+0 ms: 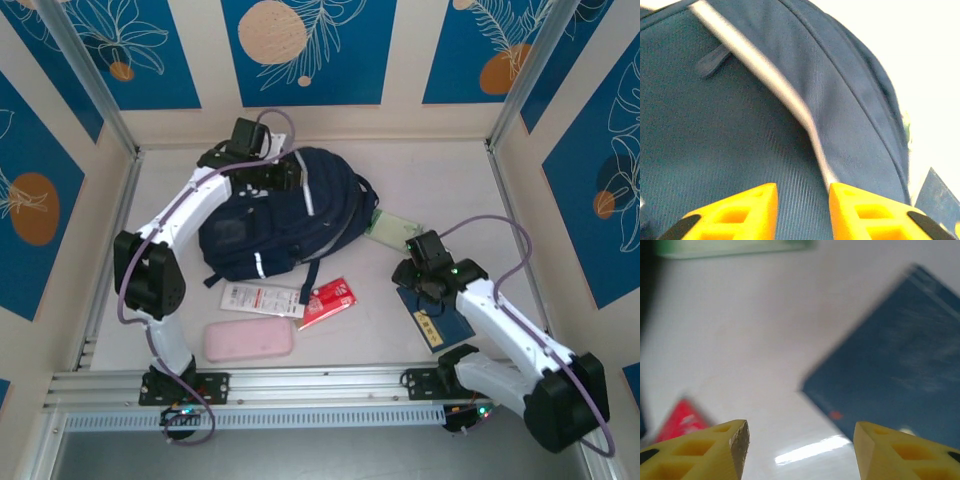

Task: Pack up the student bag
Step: Move the book to the bottom-center of the table.

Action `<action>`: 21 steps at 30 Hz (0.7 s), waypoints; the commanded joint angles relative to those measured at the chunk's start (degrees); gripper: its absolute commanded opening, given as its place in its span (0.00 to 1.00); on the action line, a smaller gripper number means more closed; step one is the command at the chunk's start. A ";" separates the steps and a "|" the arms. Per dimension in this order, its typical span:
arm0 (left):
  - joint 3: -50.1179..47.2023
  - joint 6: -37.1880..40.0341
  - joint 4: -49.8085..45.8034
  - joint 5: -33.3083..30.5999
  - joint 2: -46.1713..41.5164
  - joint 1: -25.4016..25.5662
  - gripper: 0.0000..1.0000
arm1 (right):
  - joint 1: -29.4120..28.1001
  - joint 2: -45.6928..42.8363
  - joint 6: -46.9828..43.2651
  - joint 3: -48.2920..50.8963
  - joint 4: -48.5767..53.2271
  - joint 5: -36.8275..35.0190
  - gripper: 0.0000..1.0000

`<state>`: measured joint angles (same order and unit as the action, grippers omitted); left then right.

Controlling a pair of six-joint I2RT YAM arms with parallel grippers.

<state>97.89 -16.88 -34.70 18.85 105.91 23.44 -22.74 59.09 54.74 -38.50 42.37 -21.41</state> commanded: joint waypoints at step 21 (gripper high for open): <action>-29.00 -11.33 16.23 0.98 -17.42 20.22 0.58 | 0.98 16.82 9.18 4.32 -21.87 20.49 0.70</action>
<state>69.38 -26.41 -22.22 19.79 86.74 41.43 -19.57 74.43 60.12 -36.47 33.15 -13.56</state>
